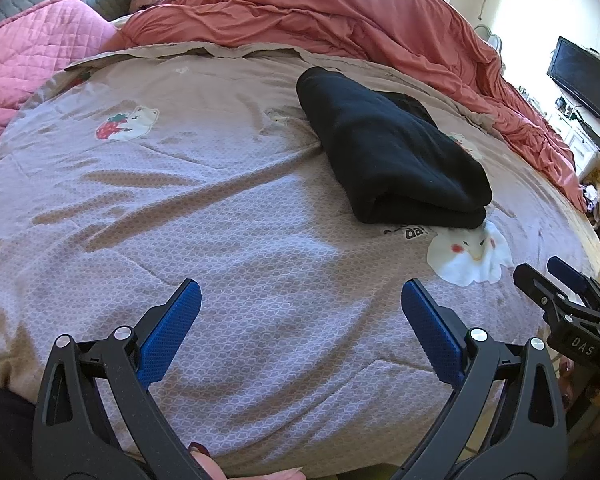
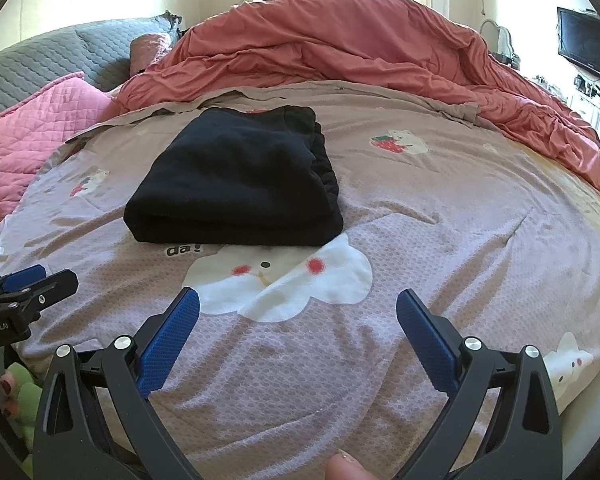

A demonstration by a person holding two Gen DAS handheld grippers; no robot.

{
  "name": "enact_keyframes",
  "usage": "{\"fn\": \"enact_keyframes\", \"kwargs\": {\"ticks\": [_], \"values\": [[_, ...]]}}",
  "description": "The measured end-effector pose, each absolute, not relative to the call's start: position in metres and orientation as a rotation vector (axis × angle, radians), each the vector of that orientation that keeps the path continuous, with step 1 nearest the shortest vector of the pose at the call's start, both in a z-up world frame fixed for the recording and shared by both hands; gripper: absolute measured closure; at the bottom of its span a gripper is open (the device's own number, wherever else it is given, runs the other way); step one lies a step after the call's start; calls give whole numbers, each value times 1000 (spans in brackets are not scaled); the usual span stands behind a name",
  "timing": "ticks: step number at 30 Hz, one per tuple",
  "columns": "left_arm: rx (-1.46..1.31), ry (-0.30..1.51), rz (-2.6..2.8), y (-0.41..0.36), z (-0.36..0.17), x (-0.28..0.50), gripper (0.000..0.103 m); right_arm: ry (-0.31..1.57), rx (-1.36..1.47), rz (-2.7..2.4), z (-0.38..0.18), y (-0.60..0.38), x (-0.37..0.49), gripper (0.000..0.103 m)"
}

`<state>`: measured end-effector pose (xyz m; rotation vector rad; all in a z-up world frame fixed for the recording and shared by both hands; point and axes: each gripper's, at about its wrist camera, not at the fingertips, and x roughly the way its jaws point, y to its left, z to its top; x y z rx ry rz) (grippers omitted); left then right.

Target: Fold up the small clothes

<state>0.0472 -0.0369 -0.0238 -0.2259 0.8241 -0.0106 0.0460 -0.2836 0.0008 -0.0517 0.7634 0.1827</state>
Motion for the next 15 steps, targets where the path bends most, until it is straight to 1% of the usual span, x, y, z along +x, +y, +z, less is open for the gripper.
{"fn": "enact_keyframes", "kwargs": {"ticks": [10, 15], "values": [[-246, 819, -10, -33, -21, 46, 9, 775, -16, 84, 0, -309, 48, 5], [-293, 811, 12, -15, -18, 48, 9, 784, 20, -61, -1, -349, 50, 5]]}}
